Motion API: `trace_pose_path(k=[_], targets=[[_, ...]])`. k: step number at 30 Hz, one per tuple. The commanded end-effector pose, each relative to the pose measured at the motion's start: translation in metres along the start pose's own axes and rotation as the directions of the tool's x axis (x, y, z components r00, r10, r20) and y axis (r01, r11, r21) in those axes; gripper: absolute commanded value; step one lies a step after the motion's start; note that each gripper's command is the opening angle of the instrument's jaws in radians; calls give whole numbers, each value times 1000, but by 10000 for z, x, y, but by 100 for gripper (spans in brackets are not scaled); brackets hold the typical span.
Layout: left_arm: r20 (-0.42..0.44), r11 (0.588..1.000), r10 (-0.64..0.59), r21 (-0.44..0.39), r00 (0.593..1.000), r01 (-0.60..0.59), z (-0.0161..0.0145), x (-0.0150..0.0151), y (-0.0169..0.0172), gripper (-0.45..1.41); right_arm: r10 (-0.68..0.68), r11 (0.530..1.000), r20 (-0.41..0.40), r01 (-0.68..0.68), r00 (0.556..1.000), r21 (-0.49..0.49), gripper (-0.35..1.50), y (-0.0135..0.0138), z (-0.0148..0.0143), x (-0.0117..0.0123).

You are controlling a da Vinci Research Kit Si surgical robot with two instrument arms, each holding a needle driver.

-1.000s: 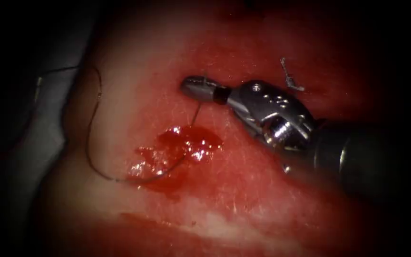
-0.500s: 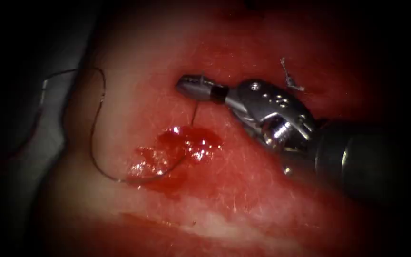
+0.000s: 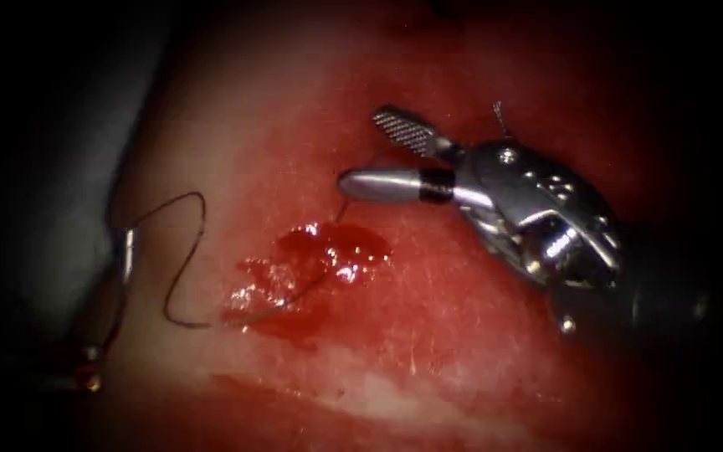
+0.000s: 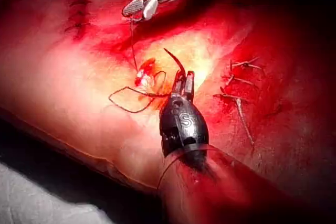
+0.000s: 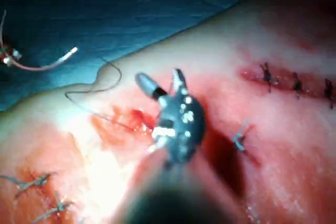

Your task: Wound Closure

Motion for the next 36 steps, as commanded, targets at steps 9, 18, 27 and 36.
trace_pose_path(k=[9, 18, 27, 36], targets=[[60, 992, -122, 32, 991, 121, 27, -31, 4, 130, -24, 1000, 2, 24, 1000, 3, 147, -5, 0, -14], [94, 967, -197, 181, 976, 178, -35, -13, -25, 123, -37, 999, 1, 37, 999, 4, 145, -3, 4, -27], [98, 908, -310, 327, 946, 263, -80, -16, -61, 101, -45, 999, 1, 45, 999, -7, 145, -8, 15, -36], [111, 795, -391, 540, 914, 274, -58, -84, -100, 110, -46, 999, 36, 47, 998, -10, 135, -15, 18, -38]])
